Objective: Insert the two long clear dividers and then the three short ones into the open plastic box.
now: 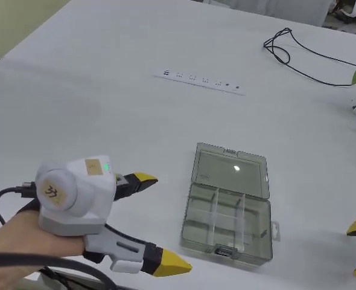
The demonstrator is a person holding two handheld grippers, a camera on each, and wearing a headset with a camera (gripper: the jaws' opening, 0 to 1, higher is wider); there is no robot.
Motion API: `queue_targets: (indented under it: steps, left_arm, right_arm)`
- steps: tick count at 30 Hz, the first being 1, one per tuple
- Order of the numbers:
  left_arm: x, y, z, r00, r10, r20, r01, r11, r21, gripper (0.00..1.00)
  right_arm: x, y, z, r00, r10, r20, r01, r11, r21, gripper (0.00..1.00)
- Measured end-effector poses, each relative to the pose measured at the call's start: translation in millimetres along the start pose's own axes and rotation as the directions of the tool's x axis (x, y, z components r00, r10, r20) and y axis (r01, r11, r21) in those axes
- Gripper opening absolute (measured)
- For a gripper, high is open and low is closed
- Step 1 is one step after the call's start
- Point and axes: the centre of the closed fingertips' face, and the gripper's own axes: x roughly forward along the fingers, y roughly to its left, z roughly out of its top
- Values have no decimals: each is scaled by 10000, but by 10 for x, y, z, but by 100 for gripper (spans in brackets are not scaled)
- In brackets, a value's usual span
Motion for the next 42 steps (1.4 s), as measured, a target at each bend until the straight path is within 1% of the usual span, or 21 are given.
queue_targets:
  steps: [2,8,10,11,15,17,20,24,26,27,30,31,34,35,36,37,38,39,40,41,42]
  left_arm:
    - [-9,0,-5,10000,11,3,-11,10000,-23,100]
    - [-32,-8,-23,10000,30,-20,-30,10000,-39,100]
    - [-33,-15,-28,10000,19,-23,-19,10000,-48,100]
    - [-34,-20,-35,10000,5,-49,-5,10000,-44,100]
    - [-42,-28,-48,10000,-23,-85,23,10000,-35,100]
    - [-46,-29,-46,9999,-42,-94,41,10000,-17,100]
    - [-56,-24,-28,10000,-42,-69,42,10000,24,100]
    - [-71,-12,7,10000,-10,-9,10,10000,56,100]
    - [-75,-12,33,10000,-10,-8,10,10000,74,100]
    - [-75,-9,55,10000,3,-4,-3,10000,74,99]
    - [-68,3,140,9998,71,191,-73,9999,101,99]
    - [-63,6,165,9997,81,238,-83,9999,66,98]
    - [-43,4,280,9990,121,435,-118,9999,-83,97]
    - [-40,0,299,9988,119,478,-115,9999,-85,97]
    - [-31,-25,389,9975,67,708,-59,9999,-115,97]
    - [-24,-40,438,9965,32,838,-16,9998,-201,97]
    - [-9,-51,492,9957,29,931,9,9992,-405,96]
    - [-1,-58,516,9951,24,987,25,9988,-491,96]
    - [17,-87,588,9929,-30,1193,102,9982,-594,96]
    - [28,-103,629,9916,-57,1295,137,9981,-604,96]
    - [47,-114,686,9902,-4,1397,108,9972,-735,96]
  right_arm:
    - [25,4,-25,10000,30,-85,-30,10000,7,46]
    - [-3,-9,-27,9999,-51,92,49,9998,203,41]
    - [-9,-3,-37,10000,-55,50,54,9999,160,34]
    - [-9,-2,-46,10000,-75,26,74,9999,114,33]
    - [-5,-1,-50,9999,-130,-67,132,9997,196,33]
    - [-5,4,-48,9996,-222,-149,223,9997,93,32]
    - [-27,13,-10,9994,-337,-93,338,9994,55,32]
    - [-151,-2,146,9970,-724,278,721,9973,125,32]
    - [-253,-36,271,9924,-1092,564,1091,9940,40,32]
    - [-321,-56,370,9875,-1324,854,1320,9912,108,32]
    - [-492,-76,586,9759,-1765,1281,1754,9843,193,32]
    - [-534,-72,640,9733,-1839,1371,1832,9829,177,32]
    - [-735,-55,930,9574,-2210,1861,2241,9746,45,32]
    - [-762,-49,970,9548,-2255,1935,2295,9733,22,32]
    - [-869,-23,1130,9454,-2390,2215,2460,9693,-40,32]
    - [-899,-33,1176,9407,-2451,2346,2542,9671,-89,32]
    - [-921,-74,1212,9329,-2558,2533,2684,9632,-158,32]
    - [-950,-61,1255,9305,-2592,2588,2730,9619,-181,32]
    - [-1029,-24,1375,9232,-2678,2757,2857,9580,-261,32]
    - [-1073,-6,1437,9189,-2741,2839,2939,9554,-289,32]
    - [-1145,35,1545,9129,-2840,2931,3068,9512,-339,32]
